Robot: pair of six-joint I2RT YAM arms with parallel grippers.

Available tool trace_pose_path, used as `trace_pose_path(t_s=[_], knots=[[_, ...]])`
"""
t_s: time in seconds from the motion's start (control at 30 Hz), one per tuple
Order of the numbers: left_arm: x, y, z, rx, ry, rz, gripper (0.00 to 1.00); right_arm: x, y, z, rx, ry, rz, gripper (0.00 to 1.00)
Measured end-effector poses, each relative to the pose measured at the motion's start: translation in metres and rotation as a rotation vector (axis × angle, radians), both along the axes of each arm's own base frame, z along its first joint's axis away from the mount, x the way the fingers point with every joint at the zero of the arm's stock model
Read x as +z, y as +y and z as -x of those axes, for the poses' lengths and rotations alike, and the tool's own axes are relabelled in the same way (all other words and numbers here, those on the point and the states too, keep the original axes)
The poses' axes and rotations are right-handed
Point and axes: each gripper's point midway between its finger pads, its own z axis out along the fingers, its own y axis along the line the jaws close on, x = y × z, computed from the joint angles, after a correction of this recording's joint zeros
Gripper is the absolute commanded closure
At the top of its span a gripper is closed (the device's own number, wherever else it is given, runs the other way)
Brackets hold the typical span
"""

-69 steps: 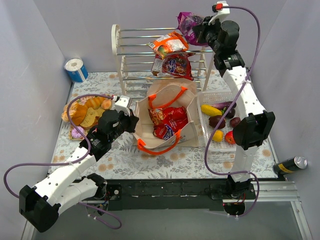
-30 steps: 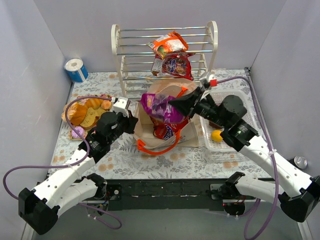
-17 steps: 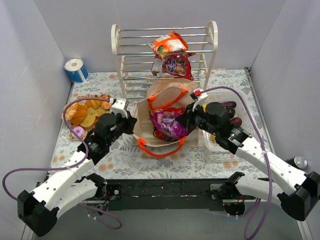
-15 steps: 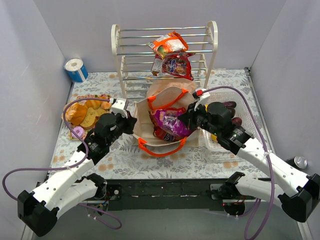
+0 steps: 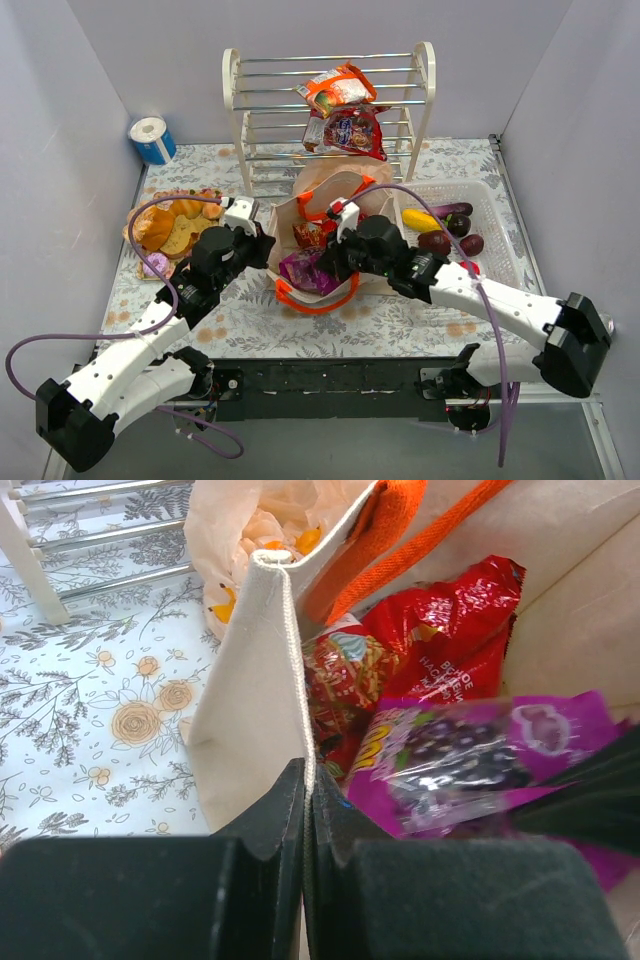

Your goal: Place the mixed food into the grocery bags and tie them

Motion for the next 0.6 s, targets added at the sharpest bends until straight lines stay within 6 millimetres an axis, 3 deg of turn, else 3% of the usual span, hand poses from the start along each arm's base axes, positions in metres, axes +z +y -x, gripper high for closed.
trace_pose_path(t_s=[0.07, 0.23, 0.33, 0.47, 0.53, 0.6], knots=[[0.0, -0.001, 0.0, -0.004, 0.002, 0.001, 1.0, -0.015, 0.007, -0.001, -0.01, 0.026, 0.024, 0.99], [-0.002, -0.001, 0.002, -0.008, 0.006, 0.006, 1.0, -0.057, 0.002, -0.033, -0.179, 0.047, 0.127, 0.99], [-0.003, -0.001, 0.002, -0.006, 0.004, 0.009, 1.0, -0.067, 0.004, -0.037, -0.212, 0.057, 0.151, 0.99], [-0.002, -0.001, 0.001, -0.001, 0.003, 0.011, 1.0, -0.065, 0.004, -0.038, -0.226, 0.052, 0.153, 0.97], [-0.002, -0.001, 0.001, 0.0, 0.002, 0.011, 1.0, -0.064, 0.003, -0.037, -0.219, 0.042, 0.159, 0.71], [-0.002, -0.001, 0.001, 0.001, 0.0, 0.012, 1.0, -0.058, 0.001, -0.036, -0.208, 0.026, 0.16, 0.36]])
